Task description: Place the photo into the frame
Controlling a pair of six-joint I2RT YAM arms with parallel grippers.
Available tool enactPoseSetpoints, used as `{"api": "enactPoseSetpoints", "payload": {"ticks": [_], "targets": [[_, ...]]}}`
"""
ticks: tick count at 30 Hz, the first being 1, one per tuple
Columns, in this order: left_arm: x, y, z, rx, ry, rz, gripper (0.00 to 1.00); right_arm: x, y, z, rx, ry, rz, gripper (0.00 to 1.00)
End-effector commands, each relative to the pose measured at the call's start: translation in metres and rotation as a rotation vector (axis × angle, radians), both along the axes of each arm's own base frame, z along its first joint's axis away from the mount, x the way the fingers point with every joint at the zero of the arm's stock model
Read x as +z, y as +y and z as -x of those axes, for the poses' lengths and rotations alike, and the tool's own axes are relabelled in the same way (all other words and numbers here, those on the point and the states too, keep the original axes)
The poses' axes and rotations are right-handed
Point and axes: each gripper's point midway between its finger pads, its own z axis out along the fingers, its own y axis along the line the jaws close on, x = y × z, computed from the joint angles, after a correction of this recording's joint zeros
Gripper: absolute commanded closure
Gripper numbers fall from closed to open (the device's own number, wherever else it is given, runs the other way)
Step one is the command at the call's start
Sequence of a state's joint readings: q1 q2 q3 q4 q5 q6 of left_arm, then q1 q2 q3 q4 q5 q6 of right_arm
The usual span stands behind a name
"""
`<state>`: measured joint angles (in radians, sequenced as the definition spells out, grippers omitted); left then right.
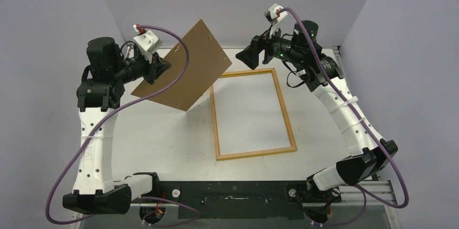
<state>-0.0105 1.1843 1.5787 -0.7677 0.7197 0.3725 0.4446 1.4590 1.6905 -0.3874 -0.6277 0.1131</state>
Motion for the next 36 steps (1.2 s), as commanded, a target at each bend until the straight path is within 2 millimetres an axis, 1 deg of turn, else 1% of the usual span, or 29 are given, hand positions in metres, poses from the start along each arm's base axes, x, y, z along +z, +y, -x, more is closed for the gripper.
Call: {"api": "enactPoseSetpoints", "payload": {"ticks": [1,3,4,5,7,12,16,19,21,23,26,28,30,31,33,34,35,36], "targets": [[0.064,-0.008,0.019,-0.053,-0.175,0.038,1.00,0.022,-0.008,0.014,0.028,-0.106,0.008,0.14],[0.075,-0.011,0.026,-0.060,-0.177,0.062,1.00,0.017,-0.008,0.018,0.055,-0.111,0.034,0.12],[0.081,-0.012,0.028,-0.066,-0.171,0.078,1.00,0.016,-0.008,0.020,0.082,-0.135,0.062,0.08],[0.082,-0.015,0.031,-0.081,-0.154,0.092,1.00,0.011,-0.008,0.022,0.113,-0.139,0.083,0.07],[0.084,-0.021,0.036,-0.120,-0.120,0.119,1.00,0.006,-0.010,0.020,0.136,-0.137,0.113,0.06],[0.089,-0.037,0.054,-0.239,-0.118,0.170,1.00,0.013,-0.015,0.011,0.140,-0.168,0.141,0.05],[0.096,-0.046,0.068,-0.339,-0.125,0.192,1.00,0.021,-0.025,0.006,0.130,-0.195,0.164,0.05],[0.101,-0.053,0.077,-0.418,-0.131,0.215,1.00,0.030,-0.028,0.017,0.189,-0.183,0.157,0.04],[0.103,-0.057,0.080,-0.462,-0.125,0.226,1.00,0.036,-0.025,0.029,0.255,-0.191,0.123,0.04],[0.103,-0.060,0.083,-0.506,-0.117,0.238,1.00,0.035,-0.023,0.038,0.303,-0.183,0.111,0.04],[0.105,-0.063,0.085,-0.564,-0.115,0.253,1.00,0.027,-0.023,0.045,0.334,-0.165,0.110,0.05],[0.106,-0.065,0.082,-0.578,-0.118,0.259,1.00,0.025,-0.022,0.052,0.366,-0.151,0.099,0.07],[0.106,-0.064,0.078,-0.568,-0.119,0.261,1.00,0.029,-0.023,0.060,0.415,-0.129,0.048,0.13],[0.105,-0.064,0.076,-0.566,-0.117,0.261,1.00,0.034,-0.021,0.066,0.443,-0.087,-0.005,0.17],[0.104,-0.064,0.073,-0.569,-0.114,0.261,1.00,0.050,-0.018,0.076,0.506,-0.035,-0.124,0.29],[0.103,-0.064,0.072,-0.573,-0.114,0.262,1.00,0.062,-0.016,0.081,0.545,-0.038,-0.186,0.36],[0.103,-0.064,0.071,-0.572,-0.115,0.261,1.00,0.076,-0.015,0.089,0.588,-0.048,-0.245,0.40],[0.103,-0.064,0.070,-0.571,-0.115,0.262,1.00,0.086,-0.015,0.098,0.630,-0.076,-0.278,0.41]]}}
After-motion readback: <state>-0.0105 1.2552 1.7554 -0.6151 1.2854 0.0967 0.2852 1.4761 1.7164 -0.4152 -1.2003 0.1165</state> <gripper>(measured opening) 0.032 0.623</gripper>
